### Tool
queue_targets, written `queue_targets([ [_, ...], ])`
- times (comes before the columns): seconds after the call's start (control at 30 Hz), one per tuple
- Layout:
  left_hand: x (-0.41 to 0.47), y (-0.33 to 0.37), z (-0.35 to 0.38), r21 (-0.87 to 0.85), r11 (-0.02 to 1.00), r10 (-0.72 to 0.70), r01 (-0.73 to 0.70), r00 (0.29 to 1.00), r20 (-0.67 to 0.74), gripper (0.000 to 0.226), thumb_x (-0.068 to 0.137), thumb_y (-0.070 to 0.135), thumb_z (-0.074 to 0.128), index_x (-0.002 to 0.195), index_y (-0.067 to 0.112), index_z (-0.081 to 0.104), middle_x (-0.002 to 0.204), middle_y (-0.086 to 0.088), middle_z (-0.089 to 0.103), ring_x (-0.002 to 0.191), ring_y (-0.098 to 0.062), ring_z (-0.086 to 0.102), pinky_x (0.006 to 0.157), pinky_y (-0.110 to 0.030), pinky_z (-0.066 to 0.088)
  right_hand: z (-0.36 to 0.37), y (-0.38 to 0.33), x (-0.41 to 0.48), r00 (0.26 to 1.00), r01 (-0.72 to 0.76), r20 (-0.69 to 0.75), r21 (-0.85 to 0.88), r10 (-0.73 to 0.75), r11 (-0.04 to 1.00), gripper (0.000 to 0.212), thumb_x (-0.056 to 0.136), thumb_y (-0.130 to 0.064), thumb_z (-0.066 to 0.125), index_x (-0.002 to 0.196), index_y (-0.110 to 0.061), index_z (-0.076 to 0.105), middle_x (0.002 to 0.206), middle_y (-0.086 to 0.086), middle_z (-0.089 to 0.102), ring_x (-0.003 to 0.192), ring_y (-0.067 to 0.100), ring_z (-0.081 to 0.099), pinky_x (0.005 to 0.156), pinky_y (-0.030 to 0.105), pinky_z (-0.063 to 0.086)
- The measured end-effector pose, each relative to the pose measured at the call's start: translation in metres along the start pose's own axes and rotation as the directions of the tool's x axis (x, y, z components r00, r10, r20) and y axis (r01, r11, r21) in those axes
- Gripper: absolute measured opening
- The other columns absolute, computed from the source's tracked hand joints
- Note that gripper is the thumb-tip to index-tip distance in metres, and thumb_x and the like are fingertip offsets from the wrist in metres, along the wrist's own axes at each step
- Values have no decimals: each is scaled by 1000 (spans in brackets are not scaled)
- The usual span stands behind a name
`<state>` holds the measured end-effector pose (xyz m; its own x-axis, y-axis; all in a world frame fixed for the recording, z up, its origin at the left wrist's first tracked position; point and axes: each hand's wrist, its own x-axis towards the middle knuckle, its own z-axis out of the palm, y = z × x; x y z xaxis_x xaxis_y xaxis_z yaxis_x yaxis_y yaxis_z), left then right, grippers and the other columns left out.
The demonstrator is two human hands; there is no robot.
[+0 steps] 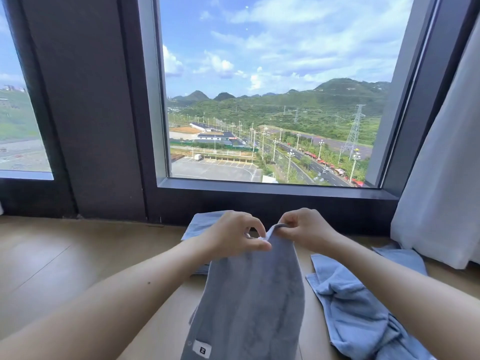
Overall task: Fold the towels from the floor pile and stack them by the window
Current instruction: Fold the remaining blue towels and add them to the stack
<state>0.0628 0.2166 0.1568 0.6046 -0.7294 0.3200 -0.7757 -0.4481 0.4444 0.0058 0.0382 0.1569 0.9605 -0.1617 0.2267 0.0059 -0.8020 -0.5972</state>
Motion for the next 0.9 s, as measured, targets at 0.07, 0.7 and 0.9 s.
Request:
queue_targets([
  [0.07,3,-1,1,-27,999,-20,18,995,-101,16,87,22,64,93,11,74,76,5,62,59,2,49,59,-4,33,-2,1,-2,1000,2,11,-2,-2,1000,21,83,-23,65,63,-15,63,57,-8,51,56,4,43,50,12,32],
  [0.7,9,-15,1,-13,993,-120,119,993,-5,16,85,34,66,96,24,71,56,9,35,52,-6,35,49,-14,28,10,-10,2,985,145,106,-74,-137,987,22,87,-23,63,72,-6,64,45,-12,46,49,5,38,49,17,31],
  [0.9,8,-28,-5,84,991,-109,108,994,13,16,84,37,67,81,23,59,57,11,38,53,-5,36,49,-15,27,-2,0,1,981,116,167,-120,-95,986,18,88,-25,61,81,-10,68,62,-7,51,59,5,42,56,17,33],
])
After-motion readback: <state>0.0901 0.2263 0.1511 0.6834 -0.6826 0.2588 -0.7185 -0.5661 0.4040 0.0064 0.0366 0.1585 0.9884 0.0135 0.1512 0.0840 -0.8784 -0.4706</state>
